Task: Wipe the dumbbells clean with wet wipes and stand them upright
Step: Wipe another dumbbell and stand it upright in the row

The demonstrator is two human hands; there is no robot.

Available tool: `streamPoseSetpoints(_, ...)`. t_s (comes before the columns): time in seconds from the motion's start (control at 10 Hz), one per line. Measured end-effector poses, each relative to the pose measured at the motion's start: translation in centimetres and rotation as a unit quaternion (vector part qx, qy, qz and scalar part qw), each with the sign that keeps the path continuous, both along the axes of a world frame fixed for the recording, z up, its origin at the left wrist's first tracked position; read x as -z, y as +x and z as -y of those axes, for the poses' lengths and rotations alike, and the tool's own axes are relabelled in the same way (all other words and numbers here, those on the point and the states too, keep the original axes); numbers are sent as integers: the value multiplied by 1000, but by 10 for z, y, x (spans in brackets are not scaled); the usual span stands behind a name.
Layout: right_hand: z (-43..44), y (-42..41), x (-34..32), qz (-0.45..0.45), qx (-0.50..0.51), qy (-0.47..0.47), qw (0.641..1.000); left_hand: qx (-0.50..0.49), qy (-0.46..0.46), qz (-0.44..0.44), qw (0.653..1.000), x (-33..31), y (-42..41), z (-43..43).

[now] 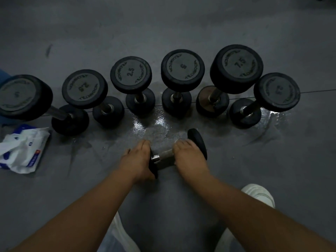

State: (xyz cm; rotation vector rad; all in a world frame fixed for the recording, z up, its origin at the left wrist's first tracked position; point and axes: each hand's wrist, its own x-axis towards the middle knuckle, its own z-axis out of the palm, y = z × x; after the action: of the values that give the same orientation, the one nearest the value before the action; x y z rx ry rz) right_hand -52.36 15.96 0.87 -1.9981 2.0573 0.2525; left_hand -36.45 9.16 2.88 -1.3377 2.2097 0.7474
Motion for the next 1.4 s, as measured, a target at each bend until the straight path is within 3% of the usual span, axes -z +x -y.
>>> streamPoseSetpoints(0.1,6,11,-21,-143,-59,88,984,-2,0,-2,1000,-1,0,-1)
streamPoseSetpoints(0.2,33,9,-36,-185,-150,86,968,-9,7,-9,1000,-2,-1,0)
streamPoseSetpoints(0.3,35,-12,-32,-213,-160,96,959,-9,23,-5,1000,-6,-2,4)
streamPoseSetpoints(0.4,22,-10,-36,-114,-113,134,978,-11,20,-6,1000,-6,-2,-1)
streamPoseSetpoints(0.5,33,-17,-38,-69,-73,96,990,-11,23,-8,1000,-7,-2,1)
streamPoseSetpoints(0.6,21,-13,-36,-76,-25,125,989,-9,19,-3,1000,-11,-3,2)
streamPoseSetpoints(0.7,-4,1,-35,110,181,102,972,-9,17,1,1000,-12,-4,2)
streamPoseSetpoints(0.8,-30,17,-19,499,620,-58,602,-9,28,5,1000,-15,-6,4)
streamPoseSetpoints(0.9,-30,19,15,669,738,-51,72,-16,23,2,1000,-14,-4,-1)
streamPoseSetpoints(1.0,-9,3,27,719,691,-66,-42,-17,10,-7,1000,-11,-3,-4)
streamPoseSetpoints(1.1,-21,2,21,734,672,-75,-63,-21,12,-4,1000,-12,-3,-2)
streamPoseSetpoints(1.3,-12,0,6,712,699,-64,-13,-19,14,-3,1000,-13,-5,-2)
streamPoseSetpoints(1.4,-22,18,-15,692,698,-94,159,-20,13,0,1000,-14,-5,-1)
